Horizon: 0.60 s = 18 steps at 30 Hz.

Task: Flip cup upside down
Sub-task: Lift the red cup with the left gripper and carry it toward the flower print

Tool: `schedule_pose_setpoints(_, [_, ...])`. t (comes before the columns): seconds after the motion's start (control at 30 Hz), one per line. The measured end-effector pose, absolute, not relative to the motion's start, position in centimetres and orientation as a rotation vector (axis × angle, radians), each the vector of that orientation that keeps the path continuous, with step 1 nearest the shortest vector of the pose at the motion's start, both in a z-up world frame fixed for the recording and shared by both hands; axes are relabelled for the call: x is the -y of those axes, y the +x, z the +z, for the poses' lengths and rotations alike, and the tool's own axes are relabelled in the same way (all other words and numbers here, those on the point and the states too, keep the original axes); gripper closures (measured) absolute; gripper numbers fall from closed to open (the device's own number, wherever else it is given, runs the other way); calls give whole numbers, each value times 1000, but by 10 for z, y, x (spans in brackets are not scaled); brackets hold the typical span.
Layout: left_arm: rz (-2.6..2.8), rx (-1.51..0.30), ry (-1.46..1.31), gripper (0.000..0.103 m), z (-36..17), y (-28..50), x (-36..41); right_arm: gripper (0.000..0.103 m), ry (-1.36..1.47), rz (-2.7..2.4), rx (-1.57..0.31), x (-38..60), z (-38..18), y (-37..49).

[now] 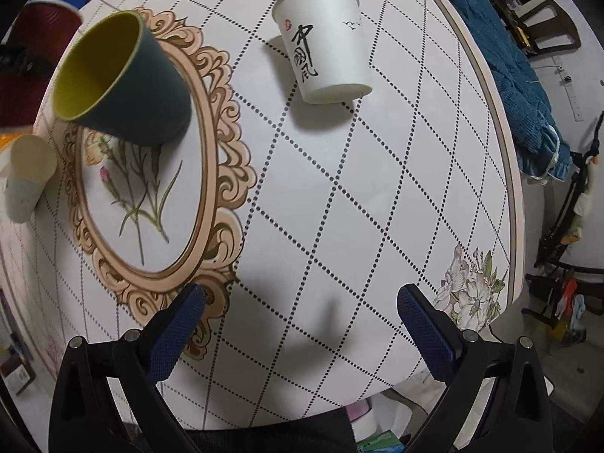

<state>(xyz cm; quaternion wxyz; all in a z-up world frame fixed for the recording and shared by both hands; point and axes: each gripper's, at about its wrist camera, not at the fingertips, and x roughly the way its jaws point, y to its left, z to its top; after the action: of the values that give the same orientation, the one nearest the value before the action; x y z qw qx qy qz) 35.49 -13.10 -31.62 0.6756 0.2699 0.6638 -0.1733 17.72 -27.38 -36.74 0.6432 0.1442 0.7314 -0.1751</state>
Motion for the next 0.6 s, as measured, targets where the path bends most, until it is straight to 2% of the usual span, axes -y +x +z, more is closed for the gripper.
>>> schedule_pose_setpoints(0.27, [-288, -1585, 422, 31, -301, 287, 88, 0, 318, -262, -1646, 264, -352, 157])
schedule_pose_setpoints(0.6, [-159, -1691, 167, 31, -308, 198, 36, 0, 249, -103, -1653, 244, -348, 126])
